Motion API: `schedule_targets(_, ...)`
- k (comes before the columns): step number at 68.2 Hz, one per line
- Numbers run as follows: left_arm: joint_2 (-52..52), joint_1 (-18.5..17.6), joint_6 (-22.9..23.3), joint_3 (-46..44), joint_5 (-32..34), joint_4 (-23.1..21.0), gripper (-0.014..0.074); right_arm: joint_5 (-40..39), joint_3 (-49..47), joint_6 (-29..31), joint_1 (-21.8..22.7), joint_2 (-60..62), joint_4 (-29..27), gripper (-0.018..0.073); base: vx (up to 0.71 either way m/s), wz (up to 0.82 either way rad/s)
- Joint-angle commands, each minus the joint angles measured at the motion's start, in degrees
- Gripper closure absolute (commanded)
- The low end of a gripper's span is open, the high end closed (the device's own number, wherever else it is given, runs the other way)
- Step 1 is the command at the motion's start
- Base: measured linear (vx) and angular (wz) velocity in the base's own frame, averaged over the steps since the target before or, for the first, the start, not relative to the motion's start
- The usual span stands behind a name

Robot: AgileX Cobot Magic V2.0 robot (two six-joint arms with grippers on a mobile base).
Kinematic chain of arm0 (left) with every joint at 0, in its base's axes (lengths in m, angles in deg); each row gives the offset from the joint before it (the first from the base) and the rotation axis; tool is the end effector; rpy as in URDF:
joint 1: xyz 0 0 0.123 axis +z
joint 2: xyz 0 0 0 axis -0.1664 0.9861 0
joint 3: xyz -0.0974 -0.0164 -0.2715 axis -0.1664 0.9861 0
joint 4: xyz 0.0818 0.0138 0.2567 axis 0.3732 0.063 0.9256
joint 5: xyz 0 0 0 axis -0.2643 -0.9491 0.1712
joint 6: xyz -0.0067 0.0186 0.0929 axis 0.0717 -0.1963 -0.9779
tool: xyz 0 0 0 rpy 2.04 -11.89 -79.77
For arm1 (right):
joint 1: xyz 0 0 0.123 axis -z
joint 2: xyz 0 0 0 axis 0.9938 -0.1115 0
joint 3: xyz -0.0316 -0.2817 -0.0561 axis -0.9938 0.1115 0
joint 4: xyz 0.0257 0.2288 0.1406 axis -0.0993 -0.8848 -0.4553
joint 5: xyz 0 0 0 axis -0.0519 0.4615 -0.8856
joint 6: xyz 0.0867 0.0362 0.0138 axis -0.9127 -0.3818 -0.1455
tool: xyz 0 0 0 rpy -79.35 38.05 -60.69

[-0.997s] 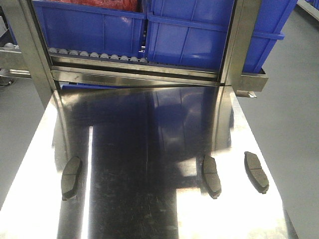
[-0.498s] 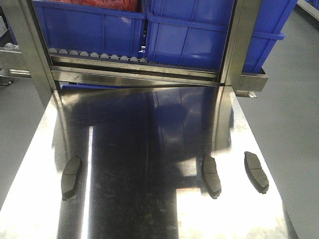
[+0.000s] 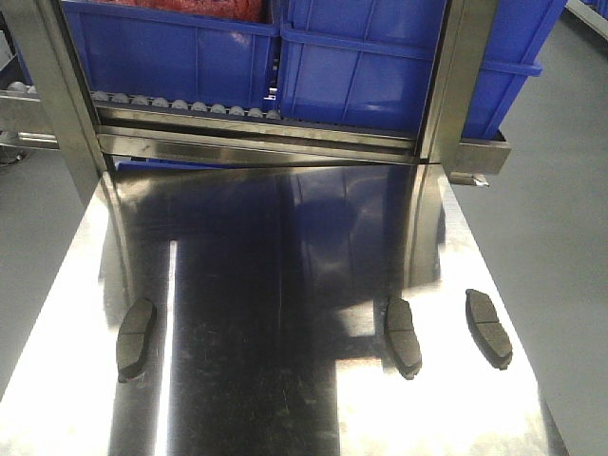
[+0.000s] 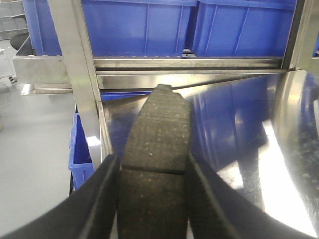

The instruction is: Move and align brake pads A on conveyor

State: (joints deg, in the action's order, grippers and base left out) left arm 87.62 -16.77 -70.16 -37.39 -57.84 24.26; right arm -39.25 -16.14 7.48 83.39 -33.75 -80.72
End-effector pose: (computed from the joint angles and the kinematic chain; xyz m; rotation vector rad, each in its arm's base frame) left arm 0.0666 -0.0106 0.2890 0.1815 1.7935 -0.0695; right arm 0.0881 -0.0017 0.2791 0.0344 1.7728 0.0020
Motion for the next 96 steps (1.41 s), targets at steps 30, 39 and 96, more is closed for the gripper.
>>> schedule_targets(30,0.5,-0.4,0.5,-1.5,6.0,-0.6,0.045,5.9,-13.1,0.3,0.2,-28.1,3.4,0.023,0.0,0.0)
schedule_targets(39,0.5,-0.4,0.5,-1.5,6.0,-0.6,0.045,5.3,-13.1,0.3,0.2,-28.3,5.3,-0.0066,0.0,0.0)
schedule_targets(96,0.5,-0.4,0.5,-1.5,6.0,-0.6,0.045,14.0,-32.3,6.9,0.1,-63.7,-5.3,-0.0101,0.0,0.0)
